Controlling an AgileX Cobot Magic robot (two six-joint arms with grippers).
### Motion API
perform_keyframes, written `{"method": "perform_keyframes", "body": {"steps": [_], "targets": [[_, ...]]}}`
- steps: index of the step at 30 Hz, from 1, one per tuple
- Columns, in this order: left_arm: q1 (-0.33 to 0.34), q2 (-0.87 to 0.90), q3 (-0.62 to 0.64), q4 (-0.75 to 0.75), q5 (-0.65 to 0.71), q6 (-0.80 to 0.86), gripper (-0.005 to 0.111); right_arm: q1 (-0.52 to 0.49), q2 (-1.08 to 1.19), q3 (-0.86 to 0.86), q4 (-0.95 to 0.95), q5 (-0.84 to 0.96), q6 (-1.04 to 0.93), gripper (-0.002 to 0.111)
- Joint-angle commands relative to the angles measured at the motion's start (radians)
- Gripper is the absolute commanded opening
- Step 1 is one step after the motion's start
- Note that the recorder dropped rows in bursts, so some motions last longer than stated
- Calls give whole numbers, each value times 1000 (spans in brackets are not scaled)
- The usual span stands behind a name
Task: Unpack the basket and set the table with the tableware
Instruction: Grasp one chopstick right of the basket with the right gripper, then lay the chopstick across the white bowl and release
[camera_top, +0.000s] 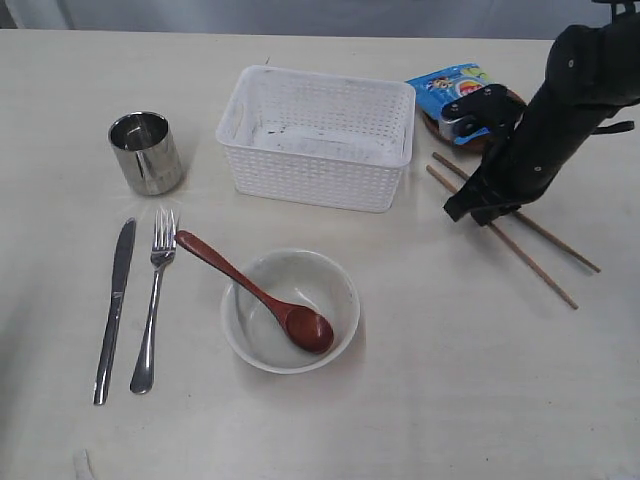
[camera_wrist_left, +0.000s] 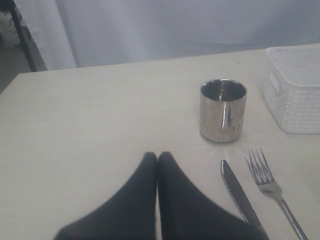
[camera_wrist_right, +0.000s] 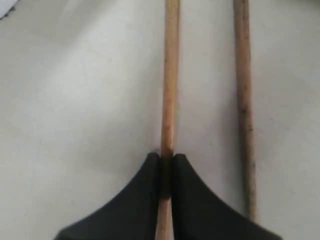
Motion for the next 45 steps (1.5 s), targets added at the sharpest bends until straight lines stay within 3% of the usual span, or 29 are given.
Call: {"method": "perform_keyframes", "body": {"steps": [1,5,9,19,22,28,45], "targets": [[-5,-2,2,1,-1,-2,0,-6,-136,3,-8,14,16,-1],[-5,-2,2,1,-1,-2,0,27,-295,1,20,14,13,-1],[-5,-2,2,1,-1,-2,0,135,-430,-15,20,30,13,-1],[-5,-2,2,-1,-1,-2,0,672,-459,-37,-46,99,-181,-1],[-5,-2,2,-1,-1,-2,0,767,-403,-37,-87,99,-141,-1],[-5,-2,2,-1,-1,-2,0,843,-275,-37,-171,118,-97,-1],[-5,-2,2,-1,-1,-2,0,841,-171,-37,-257,42,-54,-1]]}}
